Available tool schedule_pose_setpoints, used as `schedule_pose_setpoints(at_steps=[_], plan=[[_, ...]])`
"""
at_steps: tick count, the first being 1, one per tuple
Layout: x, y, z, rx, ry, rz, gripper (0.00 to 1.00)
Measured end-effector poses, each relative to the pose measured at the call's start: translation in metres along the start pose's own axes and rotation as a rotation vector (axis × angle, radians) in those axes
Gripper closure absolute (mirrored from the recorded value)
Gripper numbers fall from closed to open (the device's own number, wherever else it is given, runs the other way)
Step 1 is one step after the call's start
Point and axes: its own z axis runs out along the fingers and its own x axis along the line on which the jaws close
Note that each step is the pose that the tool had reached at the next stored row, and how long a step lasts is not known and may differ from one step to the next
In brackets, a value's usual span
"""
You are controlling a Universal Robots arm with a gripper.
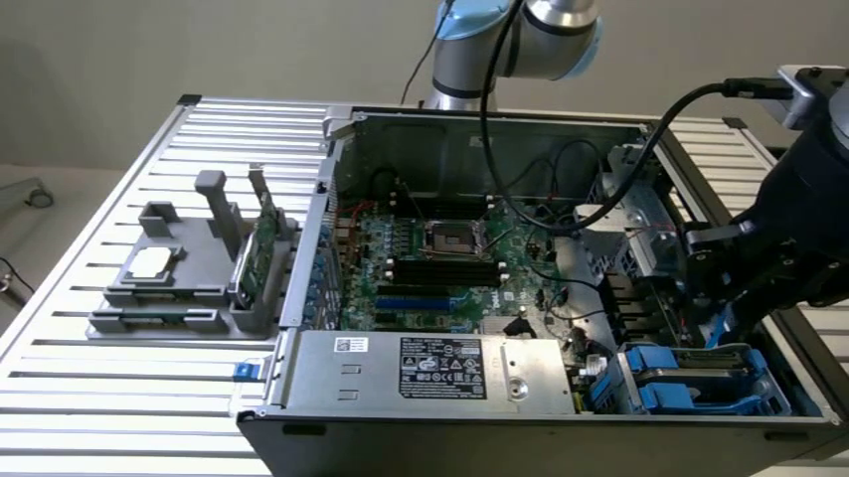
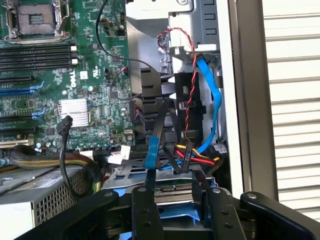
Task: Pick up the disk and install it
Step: 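Insert the first disk wire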
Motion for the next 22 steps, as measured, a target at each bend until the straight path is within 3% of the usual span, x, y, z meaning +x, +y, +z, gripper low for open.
schedule_pose_setpoints(at_steps=[3, 8, 22], plan=[[0.0, 0.0005, 0.0001, 0.0046, -0.0102, 0.02, 0.58], [0.0, 0.0018, 0.0002, 0.0137, -0.0187, 0.047, 0.58], [0.0003, 0.0049, 0.0005, 0.026, -0.0298, 0.126, 0.58]])
